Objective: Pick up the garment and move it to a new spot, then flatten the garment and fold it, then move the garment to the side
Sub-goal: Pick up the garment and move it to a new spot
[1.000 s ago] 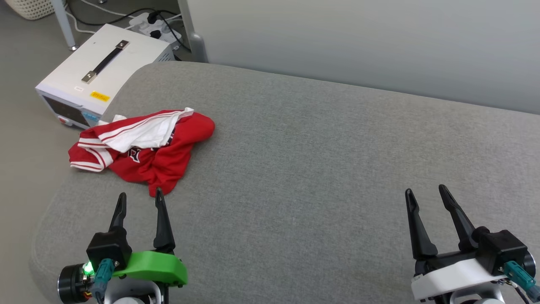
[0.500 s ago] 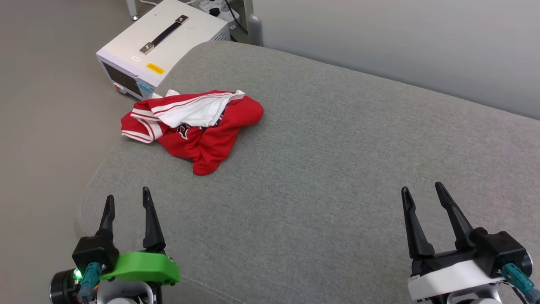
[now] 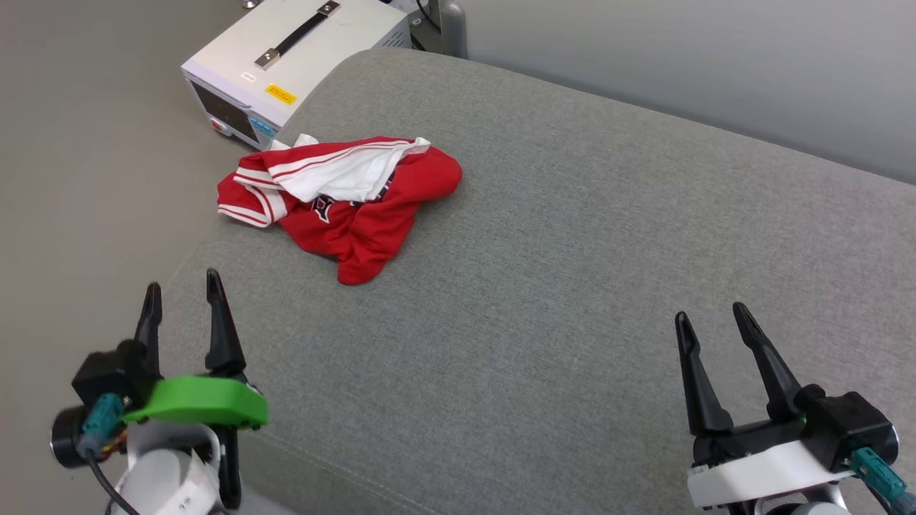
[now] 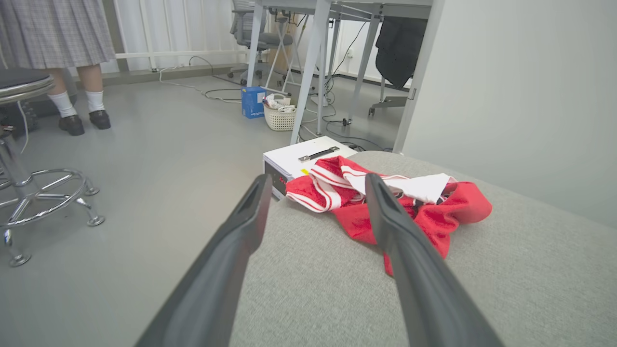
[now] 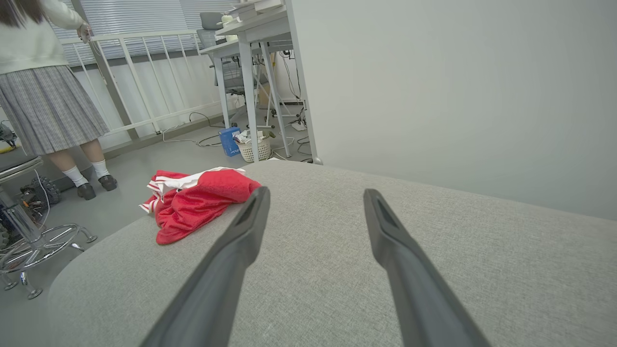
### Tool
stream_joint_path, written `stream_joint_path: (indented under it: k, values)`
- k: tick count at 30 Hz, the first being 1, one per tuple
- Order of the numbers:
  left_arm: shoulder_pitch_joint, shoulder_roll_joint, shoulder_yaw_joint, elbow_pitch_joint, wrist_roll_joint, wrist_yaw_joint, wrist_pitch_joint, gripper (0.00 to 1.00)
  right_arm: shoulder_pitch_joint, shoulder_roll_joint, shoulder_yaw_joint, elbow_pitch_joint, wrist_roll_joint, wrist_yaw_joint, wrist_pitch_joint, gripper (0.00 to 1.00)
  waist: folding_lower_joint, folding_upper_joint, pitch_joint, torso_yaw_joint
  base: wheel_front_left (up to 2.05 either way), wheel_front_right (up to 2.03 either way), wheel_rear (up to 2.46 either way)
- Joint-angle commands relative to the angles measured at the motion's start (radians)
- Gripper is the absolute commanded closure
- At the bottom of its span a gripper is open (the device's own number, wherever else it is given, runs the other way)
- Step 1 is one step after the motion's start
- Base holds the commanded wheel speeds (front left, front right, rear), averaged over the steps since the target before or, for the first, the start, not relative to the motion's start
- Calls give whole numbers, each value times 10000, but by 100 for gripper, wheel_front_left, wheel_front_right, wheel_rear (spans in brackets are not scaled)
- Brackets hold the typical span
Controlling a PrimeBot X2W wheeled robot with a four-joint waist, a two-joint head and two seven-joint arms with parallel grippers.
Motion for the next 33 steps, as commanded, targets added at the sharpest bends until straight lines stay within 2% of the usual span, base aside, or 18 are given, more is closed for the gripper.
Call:
stream_joint_path:
  k: [1, 6, 9, 12, 15, 18, 21, 24, 30, 33]
  values:
    - [-555, 208, 113, 205, 99, -252, -57, 0, -207, -97, 19, -100, 13, -9, -61, 0, 0, 0, 240, -292, 0, 0, 0]
    - [-2409, 1115, 404, 1038, 58, -888, -57, 0, -529, -353, 29, -284, -10, -9, -61, 0, 0, 0, 833, -861, 0, 0, 0]
    - [-3509, 1685, 283, 1692, -231, -1071, -50, 0, -724, -547, 26, -412, -13, -9, -61, 0, 0, 0, 1194, -1111, 0, 0, 0]
    - [-4591, 2355, -133, 2253, -647, -1161, 610, 0, -902, -700, -27, -531, -19, -9, -61, 0, 0, 0, 1497, -1342, 0, 0, 0]
    - [-5554, 2972, -902, 2684, -1502, -1183, 1913, 0, -1019, -753, -138, -685, -17, -9, -61, 0, 0, 0, 1733, -1530, 0, 0, 0]
    - [-6275, 3720, -2038, 3003, -2514, -1186, 3897, 0, -1108, -827, -183, -813, -2, -9, -61, 0, 0, 0, 1961, -1698, 0, 0, 0]
    - [-6848, 4216, -2782, 3096, -3614, -1188, 5781, 0, -1186, -912, -202, -870, 7, -9, -61, 0, 0, 0, 2181, -1821, 0, 0, 0]
    - [-7336, 4777, -3595, 3068, -4231, -1189, 7488, 0, -1324, -991, -211, -937, 13, -9, -61, 0, 0, 0, 2474, -1973, 0, 0, 0]
    - [-7726, 5408, -4850, 3074, -5282, -1189, 10113, 0, -1611, -1076, -286, -1030, 6, -9, -61, 0, 0, 0, 3055, -2286, 0, 0, 0]
    - [-7735, 5631, -5327, 3097, -5548, -1190, 10873, 0, -1721, -1085, -327, -1060, 10, -9, -61, 0, 0, 0, 3297, -2435, 0, 0, 0]
